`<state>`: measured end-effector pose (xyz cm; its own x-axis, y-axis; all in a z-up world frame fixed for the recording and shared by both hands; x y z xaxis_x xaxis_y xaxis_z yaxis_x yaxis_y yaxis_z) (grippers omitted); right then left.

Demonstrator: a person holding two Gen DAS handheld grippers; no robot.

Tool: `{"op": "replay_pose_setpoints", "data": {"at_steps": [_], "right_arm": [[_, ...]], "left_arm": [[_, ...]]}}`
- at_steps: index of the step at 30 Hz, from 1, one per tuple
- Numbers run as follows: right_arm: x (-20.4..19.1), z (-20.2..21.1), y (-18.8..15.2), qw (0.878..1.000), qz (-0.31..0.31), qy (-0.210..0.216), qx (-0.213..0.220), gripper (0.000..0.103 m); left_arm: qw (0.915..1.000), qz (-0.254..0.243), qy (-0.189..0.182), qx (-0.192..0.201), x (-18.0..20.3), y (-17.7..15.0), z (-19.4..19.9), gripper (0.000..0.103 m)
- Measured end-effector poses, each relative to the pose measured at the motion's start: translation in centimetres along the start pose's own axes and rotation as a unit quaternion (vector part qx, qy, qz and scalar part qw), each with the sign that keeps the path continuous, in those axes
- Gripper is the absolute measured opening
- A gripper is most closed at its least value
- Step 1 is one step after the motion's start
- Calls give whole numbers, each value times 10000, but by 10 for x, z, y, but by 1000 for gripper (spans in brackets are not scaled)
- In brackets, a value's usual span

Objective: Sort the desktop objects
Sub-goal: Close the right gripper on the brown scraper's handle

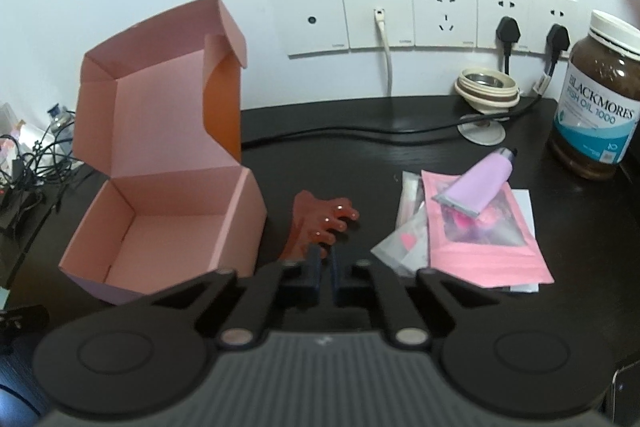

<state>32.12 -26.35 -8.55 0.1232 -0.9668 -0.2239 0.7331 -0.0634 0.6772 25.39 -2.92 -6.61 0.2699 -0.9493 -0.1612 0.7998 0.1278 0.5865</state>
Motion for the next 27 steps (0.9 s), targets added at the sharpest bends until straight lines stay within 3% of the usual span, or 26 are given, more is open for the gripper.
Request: {"op": "replay_pose_setpoints", "data": {"at_steps": [9, 15, 18, 20, 27], "right_arm": [[-2, -6, 0, 9999, 122, -30, -91, 2], [0, -12, -1, 9997, -46, -12, -241, 6], [0, -14, -1, 9997, -73, 18, -233, 16], [0, -15, -1, 9998, -59, 42, -208, 28], [1, -10, 0, 9999, 78, 42, -135, 30]], "left_arm": [[9999, 49, 131, -42, -6, -6, 1, 103], [9999, 82, 145, -36, -10, -6, 3, 103], [9999, 52, 139, -24, -10, -6, 3, 103], [9999, 41, 130, -23, -10, -6, 3, 103], [9999, 79, 113, -21, -12, -6, 2, 103]]}}
Point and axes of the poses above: each gripper's, at about its wrist camera, not at the fingertips, and z roughly against the way its jaws point, x to its right, y to its top, the point moved 9 cm from there along -z, roughly the way its jaws point, and after that the axes turned 6 degrees about y, right-handed, at the moved point
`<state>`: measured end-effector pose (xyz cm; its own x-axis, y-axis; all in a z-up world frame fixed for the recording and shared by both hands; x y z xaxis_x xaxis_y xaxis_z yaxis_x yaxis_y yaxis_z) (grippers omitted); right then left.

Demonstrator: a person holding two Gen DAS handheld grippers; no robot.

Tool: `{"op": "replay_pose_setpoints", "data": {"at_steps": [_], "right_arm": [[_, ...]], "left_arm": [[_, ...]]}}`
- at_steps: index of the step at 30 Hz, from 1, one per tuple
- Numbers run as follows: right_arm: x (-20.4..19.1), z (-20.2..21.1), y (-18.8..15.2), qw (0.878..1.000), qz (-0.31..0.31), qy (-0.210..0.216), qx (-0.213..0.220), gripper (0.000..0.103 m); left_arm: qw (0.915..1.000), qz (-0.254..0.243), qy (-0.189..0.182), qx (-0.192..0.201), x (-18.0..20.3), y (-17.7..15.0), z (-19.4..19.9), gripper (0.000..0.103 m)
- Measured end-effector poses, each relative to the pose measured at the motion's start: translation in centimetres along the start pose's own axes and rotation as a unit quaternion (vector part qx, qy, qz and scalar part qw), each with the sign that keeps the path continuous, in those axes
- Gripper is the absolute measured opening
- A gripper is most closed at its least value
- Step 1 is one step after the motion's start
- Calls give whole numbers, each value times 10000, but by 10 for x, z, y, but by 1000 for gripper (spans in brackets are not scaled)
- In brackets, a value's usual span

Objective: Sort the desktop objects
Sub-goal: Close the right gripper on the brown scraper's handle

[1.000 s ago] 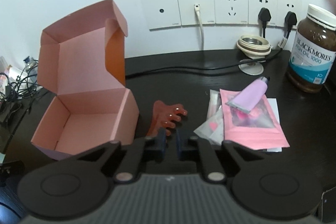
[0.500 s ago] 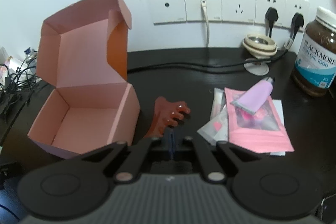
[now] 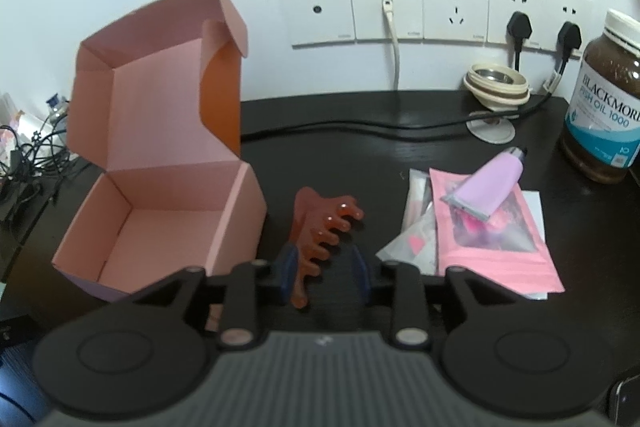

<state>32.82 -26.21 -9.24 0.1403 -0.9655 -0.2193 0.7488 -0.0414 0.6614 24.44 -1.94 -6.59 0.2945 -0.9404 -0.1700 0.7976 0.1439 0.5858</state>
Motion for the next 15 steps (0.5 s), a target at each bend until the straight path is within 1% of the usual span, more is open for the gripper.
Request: {"op": "replay_pose_setpoints", "data": {"at_steps": [4, 6, 7, 8, 9, 10, 15], "right_arm": [[2, 0, -2, 9998, 170, -60, -108, 34], [5, 1, -2, 9998, 125, -100, -129, 34], [5, 3, -1, 9998, 132, -80, -108, 36], [5, 6, -1, 9998, 143, -58, -84, 48], [5, 8, 0, 9998, 197, -77, -46, 55], [5, 10, 1, 9996, 268, -104, -7, 66], [2, 2, 9, 9991, 426, -81, 34, 66]], "left_arm": [[10000, 71, -18, -40, -1, -1, -2, 103], [10000, 77, -35, -32, 1, -1, -2, 103], [10000, 57, -37, -1, 2, 0, -1, 103], [10000, 36, -40, 29, 3, 1, 0, 103], [10000, 20, -44, 62, 5, 1, 1, 103], [9999, 16, -53, 93, 6, 2, 2, 103], [9999, 63, -120, 99, 8, 1, 3, 103]]}}
Point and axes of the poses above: each gripper's, at about its wrist camera, not at the fingertips, and z roughly against the way its jaws point, x to its right, y to its top, the point moved 9 cm from there along -z, roughly the way its jaws point, and after that the axes turned 6 degrees about y, right-handed, at the moved point
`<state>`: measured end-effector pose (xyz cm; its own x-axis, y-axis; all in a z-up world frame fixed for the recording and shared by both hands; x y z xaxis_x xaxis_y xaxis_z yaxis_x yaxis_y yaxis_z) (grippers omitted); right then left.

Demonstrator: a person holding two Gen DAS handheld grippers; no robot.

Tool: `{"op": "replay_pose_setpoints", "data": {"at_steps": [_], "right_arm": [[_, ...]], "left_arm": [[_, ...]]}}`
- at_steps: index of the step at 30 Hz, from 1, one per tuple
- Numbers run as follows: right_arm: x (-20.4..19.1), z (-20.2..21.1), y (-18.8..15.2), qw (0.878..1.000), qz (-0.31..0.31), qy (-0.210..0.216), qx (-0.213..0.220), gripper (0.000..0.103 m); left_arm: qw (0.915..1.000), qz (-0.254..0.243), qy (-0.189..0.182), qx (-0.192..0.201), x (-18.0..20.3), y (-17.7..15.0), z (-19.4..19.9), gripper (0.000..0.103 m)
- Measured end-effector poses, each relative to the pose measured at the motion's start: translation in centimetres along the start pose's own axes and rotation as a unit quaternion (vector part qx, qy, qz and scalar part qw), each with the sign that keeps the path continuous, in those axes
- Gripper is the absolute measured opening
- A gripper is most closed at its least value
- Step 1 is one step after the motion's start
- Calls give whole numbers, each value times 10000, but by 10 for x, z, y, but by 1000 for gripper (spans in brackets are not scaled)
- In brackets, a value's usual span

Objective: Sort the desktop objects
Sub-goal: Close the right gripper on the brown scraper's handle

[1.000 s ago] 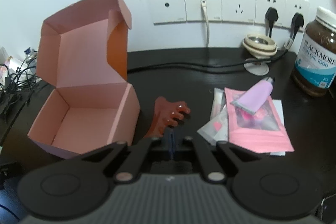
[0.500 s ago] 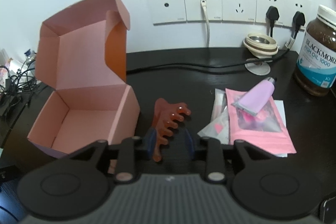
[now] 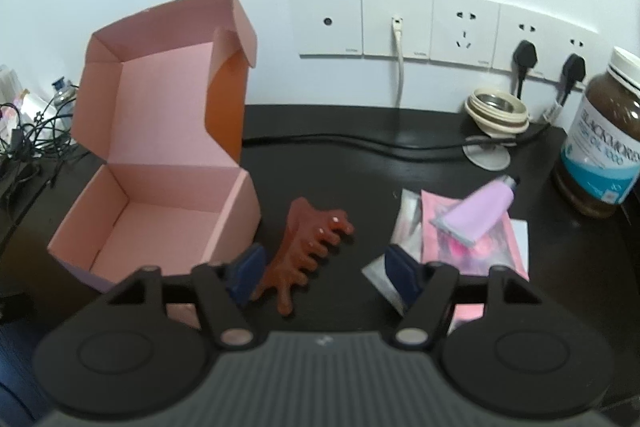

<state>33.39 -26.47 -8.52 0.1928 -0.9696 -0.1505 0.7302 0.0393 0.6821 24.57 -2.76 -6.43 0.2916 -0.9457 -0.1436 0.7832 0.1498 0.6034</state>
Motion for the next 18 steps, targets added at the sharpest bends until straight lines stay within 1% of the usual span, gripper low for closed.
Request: {"op": "replay_pose_setpoints", "data": {"at_steps": [2, 5, 6, 7, 8, 11, 14, 18], "right_arm": [[-2, -5, 3, 10000, -30, 22, -31, 66], [-8, -11, 7, 9998, -2, 187, -7, 64], [-9, -15, 8, 9998, 37, 180, -52, 60], [-9, -19, 8, 9998, 10, 162, -88, 50], [-9, -23, 9, 9998, -22, 144, -122, 47], [-5, -38, 9, 9988, -364, 148, -278, 47], [-4, -52, 7, 9983, -418, 1, -410, 47], [-4, -63, 3, 9972, -553, -25, -499, 47]], "left_arm": [[10000, -23, 17, -13, 0, -1, 0, 103], [10000, 15, 59, 5, -5, -2, 0, 103], [10000, 43, 74, 4, -6, -2, 0, 103], [9999, 69, 86, -2, -8, -2, 0, 103], [9999, 97, 95, -20, -10, -3, 0, 103], [9998, 153, 117, -34, -14, -2, 0, 103], [9998, 160, 118, -8, -14, -1, 1, 103], [9998, 126, 132, 51, -15, 1, 3, 103]]}}
Point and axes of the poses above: each gripper's, at about its wrist camera, not at the fingertips, and z roughly against the way its jaws point, x to its right, y to its top, the point moved 9 cm from there along -z, roughly the way its jaws point, and after that the axes turned 6 degrees about y, right-handed, at the moved point
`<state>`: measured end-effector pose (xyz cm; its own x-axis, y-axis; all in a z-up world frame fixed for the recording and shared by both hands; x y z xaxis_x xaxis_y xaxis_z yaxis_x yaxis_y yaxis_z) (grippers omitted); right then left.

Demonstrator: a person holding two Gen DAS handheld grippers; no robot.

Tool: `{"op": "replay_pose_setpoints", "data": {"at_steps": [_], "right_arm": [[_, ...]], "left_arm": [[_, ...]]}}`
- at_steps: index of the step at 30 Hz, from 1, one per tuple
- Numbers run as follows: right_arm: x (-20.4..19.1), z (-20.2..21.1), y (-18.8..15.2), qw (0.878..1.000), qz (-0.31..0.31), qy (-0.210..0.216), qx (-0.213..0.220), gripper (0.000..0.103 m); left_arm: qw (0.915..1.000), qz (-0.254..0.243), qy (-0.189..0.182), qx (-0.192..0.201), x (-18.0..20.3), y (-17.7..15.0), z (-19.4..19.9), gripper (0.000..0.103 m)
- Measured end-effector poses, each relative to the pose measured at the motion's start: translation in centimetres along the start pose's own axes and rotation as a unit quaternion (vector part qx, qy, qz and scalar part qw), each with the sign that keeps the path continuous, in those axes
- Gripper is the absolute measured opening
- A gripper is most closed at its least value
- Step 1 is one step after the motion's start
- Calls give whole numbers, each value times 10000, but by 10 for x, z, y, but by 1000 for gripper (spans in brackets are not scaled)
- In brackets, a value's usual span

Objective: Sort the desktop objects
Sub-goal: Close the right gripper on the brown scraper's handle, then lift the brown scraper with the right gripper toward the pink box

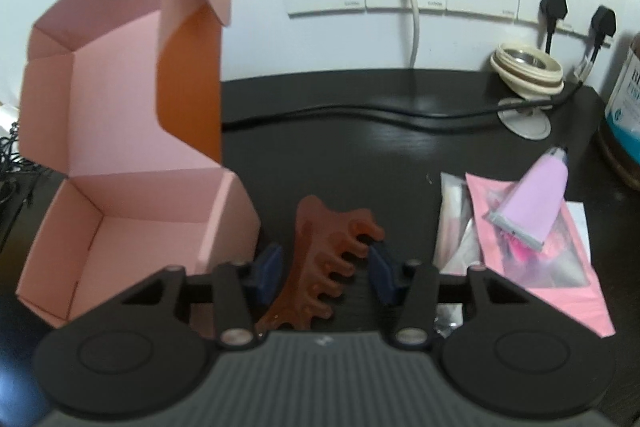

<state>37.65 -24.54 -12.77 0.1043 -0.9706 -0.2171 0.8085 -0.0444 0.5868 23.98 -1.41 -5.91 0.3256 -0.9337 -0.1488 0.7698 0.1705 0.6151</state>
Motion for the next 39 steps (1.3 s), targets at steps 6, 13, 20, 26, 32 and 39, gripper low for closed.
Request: {"op": "replay_pose_setpoints", "data": {"at_steps": [6, 13, 20, 26, 32, 39], "right_arm": [[-1, -4, 3, 10000, -80, 45, 37, 47], [4, -3, 0, 9999, -126, 31, -11, 45], [5, -3, 2, 9996, 216, -172, -84, 41], [1, -3, -1, 9983, 504, -294, -65, 37], [0, 3, -8, 9983, 537, -219, -47, 36], [-5, 24, -33, 9985, 504, -119, -159, 36]], "left_arm": [[9999, 79, -21, -106, -3, -2, -4, 103], [10000, -4, -70, -25, 2, 1, 0, 103], [9999, -18, -81, -70, 3, 0, -3, 103], [9999, -21, -86, -74, 4, 1, -3, 103], [9998, -76, -151, -63, 9, 2, -2, 103], [9995, -63, -324, -6, 14, 5, 2, 103]]}}
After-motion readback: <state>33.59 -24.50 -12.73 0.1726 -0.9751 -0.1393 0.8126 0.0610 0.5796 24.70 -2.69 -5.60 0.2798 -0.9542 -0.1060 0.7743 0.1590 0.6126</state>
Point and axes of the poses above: each gripper's, at about its wrist camera, not at the fingertips, and z roughly against the way its jaws point, x to its right, y to its top, the point moved 9 cm from there along -z, roughly the way its jaws point, and after that the axes turned 6 degrees about y, right-handed, at the moved point
